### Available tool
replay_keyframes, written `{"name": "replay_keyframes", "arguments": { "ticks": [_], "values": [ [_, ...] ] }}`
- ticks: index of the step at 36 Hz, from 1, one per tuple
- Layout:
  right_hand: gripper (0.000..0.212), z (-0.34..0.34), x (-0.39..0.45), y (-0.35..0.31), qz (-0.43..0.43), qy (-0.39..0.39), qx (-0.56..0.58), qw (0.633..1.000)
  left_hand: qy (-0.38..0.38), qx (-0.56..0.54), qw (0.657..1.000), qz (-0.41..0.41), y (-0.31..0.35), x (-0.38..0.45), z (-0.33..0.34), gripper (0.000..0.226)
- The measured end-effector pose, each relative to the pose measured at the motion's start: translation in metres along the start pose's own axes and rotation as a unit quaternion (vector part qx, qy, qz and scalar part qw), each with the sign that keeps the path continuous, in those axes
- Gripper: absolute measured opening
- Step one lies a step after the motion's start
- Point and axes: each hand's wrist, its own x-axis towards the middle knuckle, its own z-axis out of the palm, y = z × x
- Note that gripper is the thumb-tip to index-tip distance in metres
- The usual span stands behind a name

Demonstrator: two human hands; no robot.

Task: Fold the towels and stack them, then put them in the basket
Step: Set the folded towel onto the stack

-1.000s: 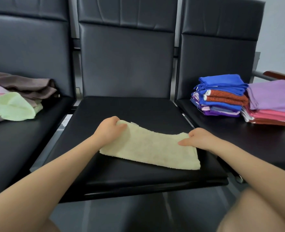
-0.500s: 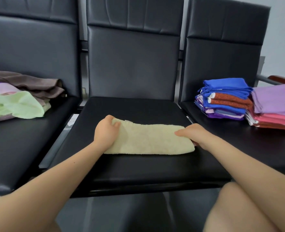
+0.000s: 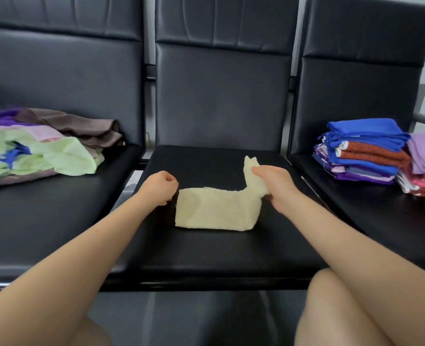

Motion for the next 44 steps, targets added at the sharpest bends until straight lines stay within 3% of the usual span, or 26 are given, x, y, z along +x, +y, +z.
{"name": "replay_keyframes", "arguments": {
  "ticks": [6, 9, 12, 15, 18, 21, 25, 27, 29, 32, 34, 37, 40, 44],
  "values": [
    [0.005, 0.053, -0.016, 0.002, -0.044, -0.104, -0.085, 0.990, -0.022, -0.029, 0.999, -0.006, -0.015, -0.002, -0.014, 0.016],
    [0.021, 0.069, -0.025, 0.008, -0.057, -0.183, -0.156, 0.969, -0.030, -0.033, 0.999, 0.004, -0.020, -0.005, -0.015, 0.017],
    [0.020, 0.074, -0.035, 0.012, -0.035, -0.269, -0.174, 0.947, -0.032, 0.013, 0.999, 0.022, -0.022, -0.008, -0.012, 0.020],
    [0.025, 0.068, -0.033, 0.011, -0.069, -0.240, -0.163, 0.955, -0.008, 0.124, 0.991, 0.037, -0.019, -0.015, -0.009, 0.032],
    [0.025, 0.051, -0.024, 0.012, -0.134, -0.145, -0.232, 0.952, 0.025, 0.189, 0.980, 0.047, -0.015, -0.021, -0.002, 0.048],
    [0.038, 0.032, -0.010, 0.015, -0.164, -0.039, -0.408, 0.897, 0.032, 0.220, 0.975, 0.029, -0.007, -0.028, 0.008, 0.055],
    [0.051, 0.016, -0.012, 0.023, -0.077, -0.081, -0.513, 0.851, -0.005, 0.239, 0.971, 0.007, 0.002, -0.035, 0.022, 0.043],
    [0.048, 0.014, -0.015, 0.029, -0.085, -0.116, -0.491, 0.859, -0.025, 0.233, 0.972, 0.009, 0.007, -0.036, 0.027, 0.036],
    [0.044, 0.014, -0.016, 0.033, -0.094, -0.134, -0.427, 0.889, -0.043, 0.190, 0.981, 0.007, 0.016, -0.038, 0.032, 0.036],
    [0.021, 0.005, -0.017, 0.029, -0.099, -0.117, -0.301, 0.941, -0.053, 0.001, 0.998, -0.018, 0.036, -0.044, 0.043, 0.050],
    [0.012, -0.008, -0.015, 0.025, -0.110, -0.073, -0.236, 0.963, -0.073, -0.114, 0.990, -0.023, 0.050, -0.051, 0.052, 0.046],
    [0.010, -0.037, -0.009, 0.019, -0.119, -0.018, -0.165, 0.979, -0.119, -0.206, 0.971, 0.000, 0.067, -0.057, 0.068, 0.038],
    [0.022, -0.074, 0.000, 0.018, -0.107, 0.009, -0.117, 0.987, -0.155, -0.233, 0.960, 0.029, 0.088, -0.060, 0.092, 0.024],
    [0.021, -0.135, 0.009, 0.021, -0.127, 0.061, -0.103, 0.985, -0.194, -0.252, 0.947, 0.049, 0.126, -0.065, 0.136, 0.016]
  ]
}}
